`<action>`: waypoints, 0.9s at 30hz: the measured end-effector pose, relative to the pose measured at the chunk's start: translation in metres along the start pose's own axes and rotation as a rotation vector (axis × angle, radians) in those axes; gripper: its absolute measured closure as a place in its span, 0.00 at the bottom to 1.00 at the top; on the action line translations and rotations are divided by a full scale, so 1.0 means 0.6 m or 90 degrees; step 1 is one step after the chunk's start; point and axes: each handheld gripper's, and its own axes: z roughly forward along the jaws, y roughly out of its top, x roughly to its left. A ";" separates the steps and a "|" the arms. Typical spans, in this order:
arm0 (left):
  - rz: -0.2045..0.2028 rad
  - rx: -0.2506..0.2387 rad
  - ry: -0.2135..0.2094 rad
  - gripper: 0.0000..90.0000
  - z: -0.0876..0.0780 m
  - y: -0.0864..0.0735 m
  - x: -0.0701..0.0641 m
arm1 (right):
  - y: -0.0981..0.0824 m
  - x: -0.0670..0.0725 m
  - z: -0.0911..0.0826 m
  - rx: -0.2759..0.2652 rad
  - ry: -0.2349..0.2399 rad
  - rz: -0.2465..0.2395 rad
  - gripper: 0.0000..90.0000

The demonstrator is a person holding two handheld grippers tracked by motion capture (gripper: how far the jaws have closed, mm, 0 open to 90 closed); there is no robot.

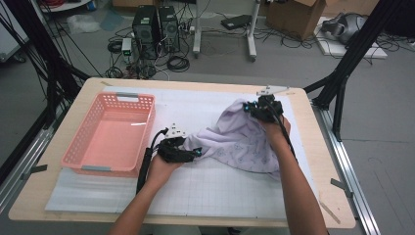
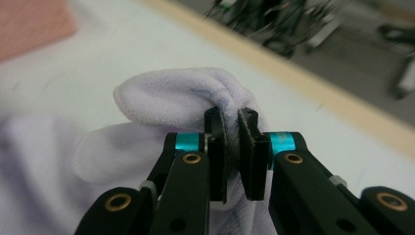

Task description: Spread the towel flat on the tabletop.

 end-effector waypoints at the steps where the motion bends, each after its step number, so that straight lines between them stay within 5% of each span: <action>1: 0.001 -0.007 0.004 0.33 -0.003 0.001 -0.002 | 0.009 -0.001 0.001 -0.024 -0.032 0.004 0.93; 4: 0.008 -0.039 0.008 0.27 -0.017 0.007 -0.006 | 0.021 -0.007 0.005 -0.026 -0.102 -0.001 0.93; 9: 0.020 -0.051 0.004 0.27 -0.026 0.008 -0.008 | 0.004 -0.002 -0.013 -0.008 -0.088 0.015 0.71; 12: 0.036 -0.050 -0.009 0.32 -0.029 0.008 -0.011 | -0.005 0.000 -0.035 -0.003 -0.086 0.014 0.69; 18: 0.075 -0.032 -0.074 0.37 -0.014 0.006 -0.025 | -0.078 0.004 -0.128 0.021 -0.071 0.010 0.65; 27: 0.103 0.045 -0.074 0.36 0.032 -0.002 -0.052 | -0.207 0.049 -0.215 0.050 -0.044 0.034 0.54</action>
